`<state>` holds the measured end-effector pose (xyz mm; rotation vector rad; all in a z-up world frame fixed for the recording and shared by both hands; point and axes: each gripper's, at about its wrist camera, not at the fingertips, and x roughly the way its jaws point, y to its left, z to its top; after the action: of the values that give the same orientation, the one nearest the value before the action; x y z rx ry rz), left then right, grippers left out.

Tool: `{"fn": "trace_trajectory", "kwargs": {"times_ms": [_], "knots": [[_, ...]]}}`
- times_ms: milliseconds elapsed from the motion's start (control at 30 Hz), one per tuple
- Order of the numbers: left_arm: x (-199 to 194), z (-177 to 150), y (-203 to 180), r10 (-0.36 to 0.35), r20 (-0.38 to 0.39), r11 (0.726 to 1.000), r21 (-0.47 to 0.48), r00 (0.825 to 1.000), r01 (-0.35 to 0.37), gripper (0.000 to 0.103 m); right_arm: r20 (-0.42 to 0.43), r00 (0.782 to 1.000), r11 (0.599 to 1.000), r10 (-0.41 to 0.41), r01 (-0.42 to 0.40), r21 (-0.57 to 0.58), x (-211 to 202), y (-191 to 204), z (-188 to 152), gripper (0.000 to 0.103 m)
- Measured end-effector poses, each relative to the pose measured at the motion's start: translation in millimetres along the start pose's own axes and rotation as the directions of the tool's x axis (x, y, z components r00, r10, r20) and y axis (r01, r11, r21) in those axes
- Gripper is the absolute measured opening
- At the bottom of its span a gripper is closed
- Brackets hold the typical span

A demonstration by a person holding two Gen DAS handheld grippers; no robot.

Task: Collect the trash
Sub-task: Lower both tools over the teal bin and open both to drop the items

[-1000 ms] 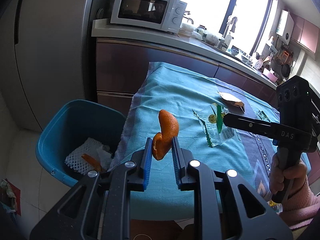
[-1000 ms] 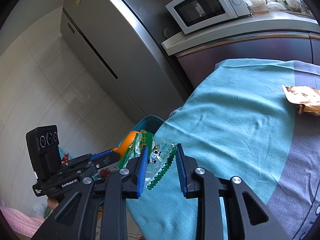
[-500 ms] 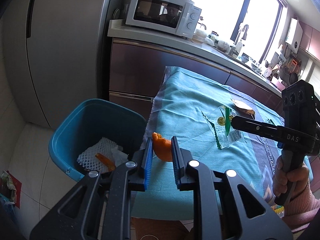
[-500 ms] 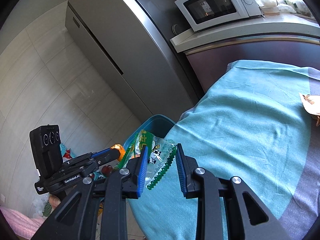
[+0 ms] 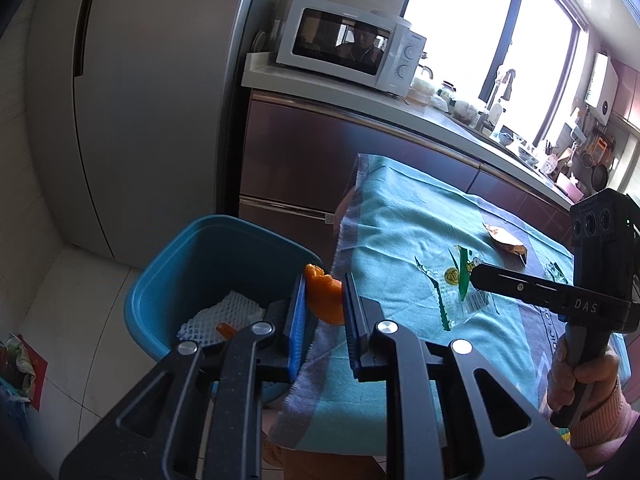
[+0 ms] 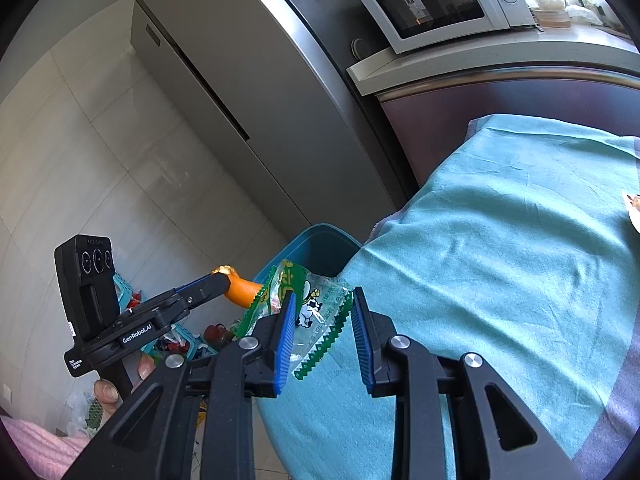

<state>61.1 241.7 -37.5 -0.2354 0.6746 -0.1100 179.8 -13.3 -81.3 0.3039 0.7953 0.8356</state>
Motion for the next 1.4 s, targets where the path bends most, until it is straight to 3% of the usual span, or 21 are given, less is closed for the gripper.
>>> {"fn": "trace_trajectory", "kwargs": {"times_ms": [700,1400], "knots": [[16.1,4.2,34.6,0.079,-0.006,0.995,-0.067,0.997,-0.079,0.018,-0.062,0.998,0.997,-0.012,0.007,-0.081,45.7,26.8,19.3,0.026],[56.4,-0.2,55.2,0.117,-0.072,0.984,-0.128,0.990,-0.126,0.018,-0.138,0.987,0.988,-0.080,0.059,-0.145,93.7,49.7,23.9,0.027]]}}
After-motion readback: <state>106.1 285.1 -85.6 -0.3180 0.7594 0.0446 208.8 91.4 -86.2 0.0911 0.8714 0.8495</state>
